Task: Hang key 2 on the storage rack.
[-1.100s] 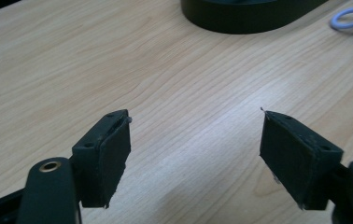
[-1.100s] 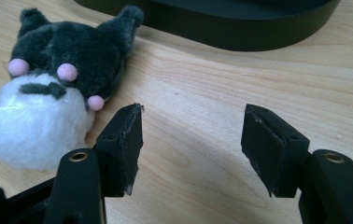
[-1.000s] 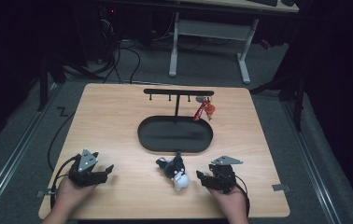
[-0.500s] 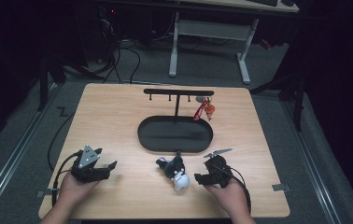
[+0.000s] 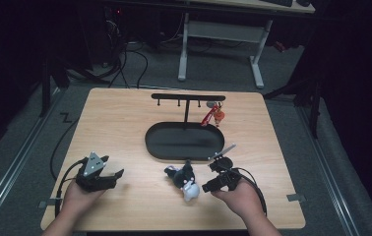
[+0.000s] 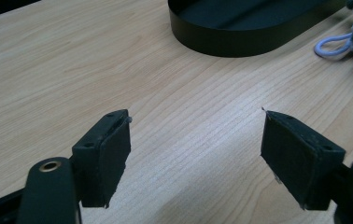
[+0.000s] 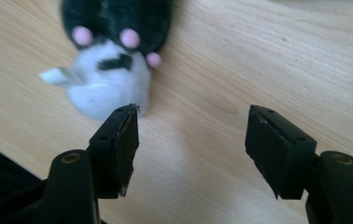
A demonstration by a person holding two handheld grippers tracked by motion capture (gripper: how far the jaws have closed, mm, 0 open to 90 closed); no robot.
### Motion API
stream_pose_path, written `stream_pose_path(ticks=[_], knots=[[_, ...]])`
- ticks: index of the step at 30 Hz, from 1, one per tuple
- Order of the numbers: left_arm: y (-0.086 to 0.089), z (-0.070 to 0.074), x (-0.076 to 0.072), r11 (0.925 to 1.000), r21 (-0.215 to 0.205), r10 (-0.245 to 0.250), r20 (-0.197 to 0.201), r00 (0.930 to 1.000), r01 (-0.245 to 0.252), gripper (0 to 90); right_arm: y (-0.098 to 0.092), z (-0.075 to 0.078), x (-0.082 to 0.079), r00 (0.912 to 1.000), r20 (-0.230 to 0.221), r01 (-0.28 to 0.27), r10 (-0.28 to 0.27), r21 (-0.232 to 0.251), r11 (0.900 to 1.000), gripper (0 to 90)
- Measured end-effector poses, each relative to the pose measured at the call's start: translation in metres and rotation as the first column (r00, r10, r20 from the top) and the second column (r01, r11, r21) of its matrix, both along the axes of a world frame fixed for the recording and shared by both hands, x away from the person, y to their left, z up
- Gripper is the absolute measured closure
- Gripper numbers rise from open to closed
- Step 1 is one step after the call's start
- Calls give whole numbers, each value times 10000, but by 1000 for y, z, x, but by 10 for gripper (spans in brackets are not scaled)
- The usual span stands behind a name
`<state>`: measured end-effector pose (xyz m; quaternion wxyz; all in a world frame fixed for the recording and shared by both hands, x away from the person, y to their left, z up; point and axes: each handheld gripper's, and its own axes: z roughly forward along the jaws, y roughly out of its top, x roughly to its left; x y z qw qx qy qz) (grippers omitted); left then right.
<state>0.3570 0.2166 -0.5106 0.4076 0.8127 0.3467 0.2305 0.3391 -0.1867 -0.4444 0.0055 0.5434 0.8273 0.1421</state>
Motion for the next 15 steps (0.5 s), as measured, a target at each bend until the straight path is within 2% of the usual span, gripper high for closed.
stream_pose_path(ticks=[6, 12, 14, 15], knots=[[0, -1, -2, 9999, 127, 3, 1, 10000, -3, 247, 12, 10, 1, 9995, -174, -274, 273, -21, 9996, 309], [0, -1, -2, 9998, 173, -42, -42, 10000, 43, 247, 30, 13, 4, 9960, -319, -840, 836, -112, 9964, 269], [0, -2, -2, 9999, 161, -58, -15, 10000, 59, 247, 33, 12, 5, 9954, -399, -874, 870, -99, 9961, 258], [-1, -2, -2, 9998, 177, -93, -15, 10000, 93, 247, 40, 10, 7, 9936, -646, -926, 925, 15, 9957, 242]])
